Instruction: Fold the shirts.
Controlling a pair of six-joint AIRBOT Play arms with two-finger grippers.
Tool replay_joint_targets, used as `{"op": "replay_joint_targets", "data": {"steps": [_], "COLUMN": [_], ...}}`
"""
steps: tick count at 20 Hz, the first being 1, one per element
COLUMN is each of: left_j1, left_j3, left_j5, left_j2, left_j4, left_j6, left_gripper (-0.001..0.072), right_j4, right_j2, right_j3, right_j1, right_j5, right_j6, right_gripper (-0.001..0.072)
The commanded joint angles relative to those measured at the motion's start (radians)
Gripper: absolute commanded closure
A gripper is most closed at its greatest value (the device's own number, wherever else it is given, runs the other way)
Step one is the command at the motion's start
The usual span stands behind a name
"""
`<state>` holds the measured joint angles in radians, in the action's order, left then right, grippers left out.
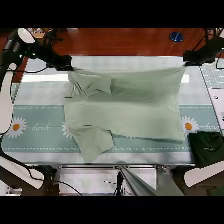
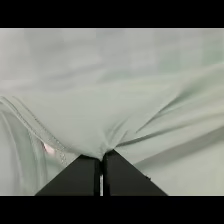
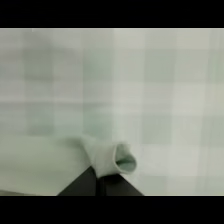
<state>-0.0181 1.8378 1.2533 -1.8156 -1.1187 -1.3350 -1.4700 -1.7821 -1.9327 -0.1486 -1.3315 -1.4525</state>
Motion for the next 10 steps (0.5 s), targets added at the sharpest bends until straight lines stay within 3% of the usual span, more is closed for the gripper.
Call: {"op": "replay_joint_targets", "data": {"steps": [1,5,10], "left_j1": [-0.004,-0.032,-0.055], "left_j3": [0.000,0.000,0.000], "left_j5": [-0.296,-0.468,-0.365], "left_j2": [-0.024,-0.044,-0.111], "left_j4": [0.002,0.002,-0.004], "left_j6": [0.098,0.165,0.165], "left_gripper": [0.0681,0.0681,0.0680], "right_j4": [-0.004,-0.004,-0.003], "right_j2": [-0.043,-0.052,-0.105], "right_j3": [-0.001,-0.001,-0.001], "right_j1": [0.017,0.017,0.017], "right_j5": [0.224,0.302,0.130], "right_j6": [-0.007,-0.007,-0.011], "right_gripper": [0.0688,0.0688,0.0688]}}
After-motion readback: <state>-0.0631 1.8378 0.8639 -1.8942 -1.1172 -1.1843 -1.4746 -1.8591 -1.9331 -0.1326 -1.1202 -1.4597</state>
